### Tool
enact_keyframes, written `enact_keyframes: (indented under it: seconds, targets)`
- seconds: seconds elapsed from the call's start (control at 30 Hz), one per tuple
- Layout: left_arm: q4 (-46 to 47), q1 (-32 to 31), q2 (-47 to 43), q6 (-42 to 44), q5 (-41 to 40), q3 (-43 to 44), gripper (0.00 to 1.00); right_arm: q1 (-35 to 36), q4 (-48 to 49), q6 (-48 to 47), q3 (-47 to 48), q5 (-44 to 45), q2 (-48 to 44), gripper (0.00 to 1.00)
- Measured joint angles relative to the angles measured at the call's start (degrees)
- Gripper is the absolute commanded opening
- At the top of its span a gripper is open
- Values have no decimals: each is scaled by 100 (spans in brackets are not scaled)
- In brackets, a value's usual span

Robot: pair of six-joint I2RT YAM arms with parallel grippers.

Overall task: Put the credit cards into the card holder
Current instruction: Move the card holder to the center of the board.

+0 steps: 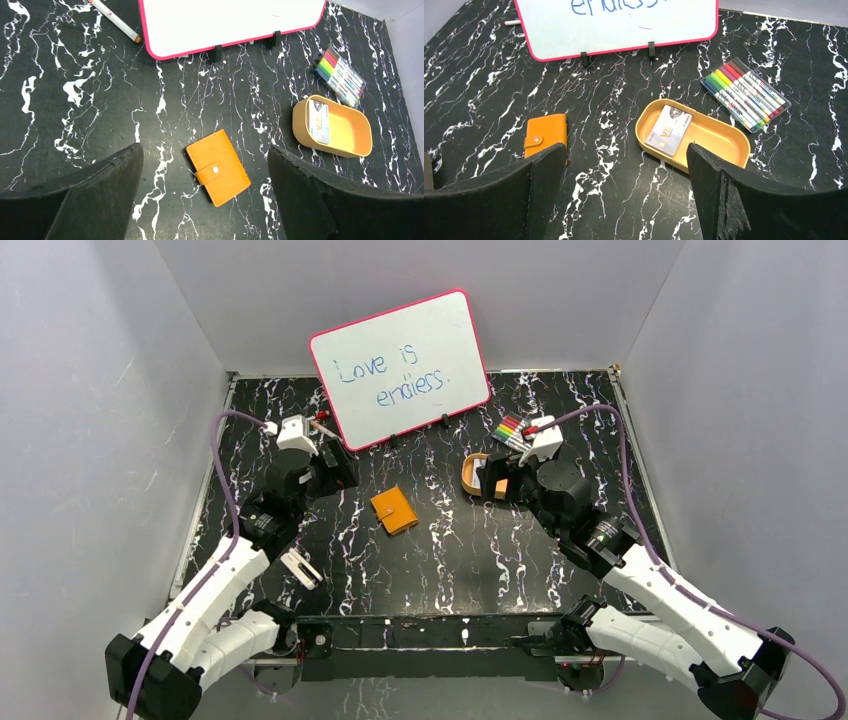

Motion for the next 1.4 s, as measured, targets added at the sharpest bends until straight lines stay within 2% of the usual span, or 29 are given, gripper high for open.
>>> enact_keyframes:
  seconds: [0.2,0.43,0.6,0.73,0.9,1.13,1.4]
  targets:
    - [7,0,-184,-20,-201,0,95,0,-116,-238,70,-387,0,99]
    - [-160,0,-133,-155,-127,-11,89,0,-387,-291,612,-979,308,96]
    - [-557,0,-125,-772,79,-286,88,0,-476,-20,621,-1513,682,81]
    - [-800,0,-144,-1255,411,-649,88,118,-334,439,498,-1969,1156,73]
    - [-874,0,-186,-1725,745,-988,85,579,-28,977,319,-2142,1965,65]
    - [-1025,0,-205,-1965,839,-1008,85,658,457,1486,417,-2186,3230,63]
    - [-1370,0,-557,-1871,553,-863,85,623,680,1609,1226,-2190,4697,63]
